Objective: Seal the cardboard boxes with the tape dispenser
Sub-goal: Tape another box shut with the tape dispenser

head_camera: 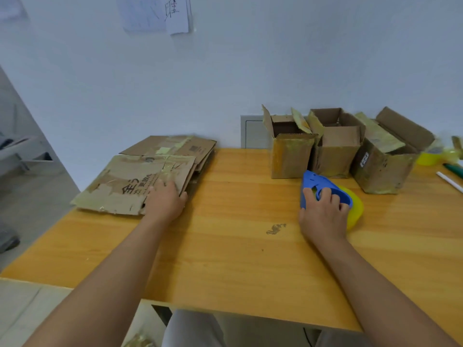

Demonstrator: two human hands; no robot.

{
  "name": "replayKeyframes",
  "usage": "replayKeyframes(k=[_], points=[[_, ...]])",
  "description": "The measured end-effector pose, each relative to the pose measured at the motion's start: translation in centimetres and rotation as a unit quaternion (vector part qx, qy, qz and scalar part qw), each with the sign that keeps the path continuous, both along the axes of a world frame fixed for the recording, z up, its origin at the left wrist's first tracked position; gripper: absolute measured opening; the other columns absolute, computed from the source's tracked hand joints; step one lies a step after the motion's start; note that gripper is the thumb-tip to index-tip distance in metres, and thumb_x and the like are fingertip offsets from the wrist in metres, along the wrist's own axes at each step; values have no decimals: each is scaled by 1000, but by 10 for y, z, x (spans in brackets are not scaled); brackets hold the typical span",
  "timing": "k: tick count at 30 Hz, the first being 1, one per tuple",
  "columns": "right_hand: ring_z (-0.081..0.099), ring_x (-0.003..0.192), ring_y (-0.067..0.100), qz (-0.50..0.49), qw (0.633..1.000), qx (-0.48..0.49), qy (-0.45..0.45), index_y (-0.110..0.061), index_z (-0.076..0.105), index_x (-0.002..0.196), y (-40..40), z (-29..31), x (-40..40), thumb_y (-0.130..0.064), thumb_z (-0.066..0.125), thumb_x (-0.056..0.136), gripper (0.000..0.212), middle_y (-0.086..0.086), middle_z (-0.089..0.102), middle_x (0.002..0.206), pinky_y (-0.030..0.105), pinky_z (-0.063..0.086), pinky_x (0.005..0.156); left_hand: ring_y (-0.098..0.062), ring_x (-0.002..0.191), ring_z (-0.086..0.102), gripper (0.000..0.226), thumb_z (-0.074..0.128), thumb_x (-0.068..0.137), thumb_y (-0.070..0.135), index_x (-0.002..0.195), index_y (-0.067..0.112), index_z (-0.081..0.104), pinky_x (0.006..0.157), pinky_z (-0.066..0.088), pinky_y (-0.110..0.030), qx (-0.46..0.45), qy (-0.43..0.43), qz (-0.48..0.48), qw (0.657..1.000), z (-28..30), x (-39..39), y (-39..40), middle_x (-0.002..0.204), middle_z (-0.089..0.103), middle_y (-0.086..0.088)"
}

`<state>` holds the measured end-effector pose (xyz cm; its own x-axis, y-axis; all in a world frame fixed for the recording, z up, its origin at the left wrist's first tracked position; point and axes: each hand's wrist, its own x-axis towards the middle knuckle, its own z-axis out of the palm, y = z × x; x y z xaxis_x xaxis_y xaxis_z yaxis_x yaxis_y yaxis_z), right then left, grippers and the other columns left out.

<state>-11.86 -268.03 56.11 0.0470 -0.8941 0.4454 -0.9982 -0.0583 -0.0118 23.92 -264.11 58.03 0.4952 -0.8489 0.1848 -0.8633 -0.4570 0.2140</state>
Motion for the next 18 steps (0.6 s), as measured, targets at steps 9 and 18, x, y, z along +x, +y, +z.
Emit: replayKeyframes(k=[9,18], points=[[33,132,30,92,994,4,-58,-24,42,141,24,23,30,-43,54,91,55,11,37,144,51,28,106,-23,60,47,12,40,101,10,92,12,49,49,29,-32,-85,-76,16,993,56,-20,31,68,45,-1],[38,124,26,246,963,-3,-114,-27,42,137,59,69,90,-40,52,90,50,5,44,131,51,27,105,-19,56,42,14,43,99,20,105,19,56,52,29,-31,-142,-178,31,973,140,-43,109,67,41,2]])
